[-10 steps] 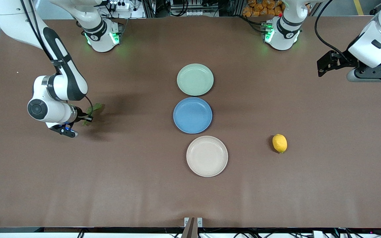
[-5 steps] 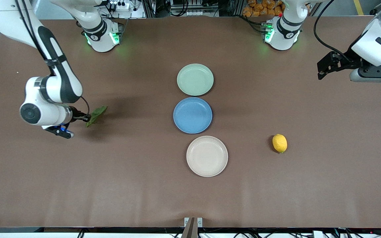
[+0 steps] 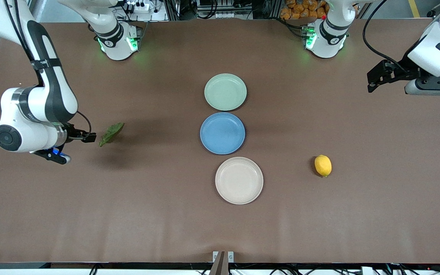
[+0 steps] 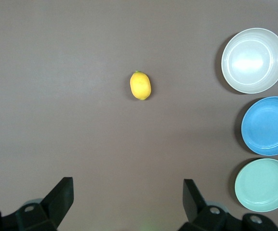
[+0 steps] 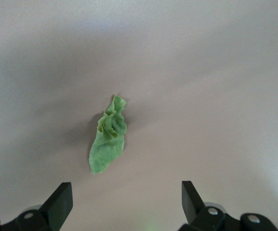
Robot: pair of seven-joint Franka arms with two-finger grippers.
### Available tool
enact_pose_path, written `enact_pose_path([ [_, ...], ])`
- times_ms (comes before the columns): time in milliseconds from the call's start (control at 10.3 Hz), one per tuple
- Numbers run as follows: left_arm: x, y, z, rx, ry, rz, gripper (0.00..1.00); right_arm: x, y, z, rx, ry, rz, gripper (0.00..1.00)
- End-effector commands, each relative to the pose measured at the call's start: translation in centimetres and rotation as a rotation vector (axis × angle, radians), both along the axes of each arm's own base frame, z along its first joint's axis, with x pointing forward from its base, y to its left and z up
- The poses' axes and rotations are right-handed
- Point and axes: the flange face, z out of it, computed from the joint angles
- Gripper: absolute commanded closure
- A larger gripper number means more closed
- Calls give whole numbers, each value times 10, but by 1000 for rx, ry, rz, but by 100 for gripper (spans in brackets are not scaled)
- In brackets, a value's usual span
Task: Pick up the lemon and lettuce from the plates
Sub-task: 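Open the right gripper to drop the lettuce and withdraw it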
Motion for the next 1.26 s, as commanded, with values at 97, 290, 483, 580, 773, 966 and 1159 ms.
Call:
enact_pose_path([
  [97,-2,-2,6,-25,-10,4,0,12,2,47,-5,19,10,0],
  [290,-2,-3,6,-23,-10,3,0,15,5,69,0,33,25,0],
  [483,-3,-3,7,-23,-12,2,0,17,14,98,1,57,41,0],
  [580,-2,-1,6,-23,-11,7,0,18,17,108,6,60,46,0],
  [773,-1,1,6,-23,-11,10,0,17,28,134,13,36,66,0],
  [966,-2,-3,6,-23,-10,4,0,18,28,153,49,38,141,0],
  [1159,-2,-5,6,-23,-10,7,0,11,28,175,64,42,171,0],
])
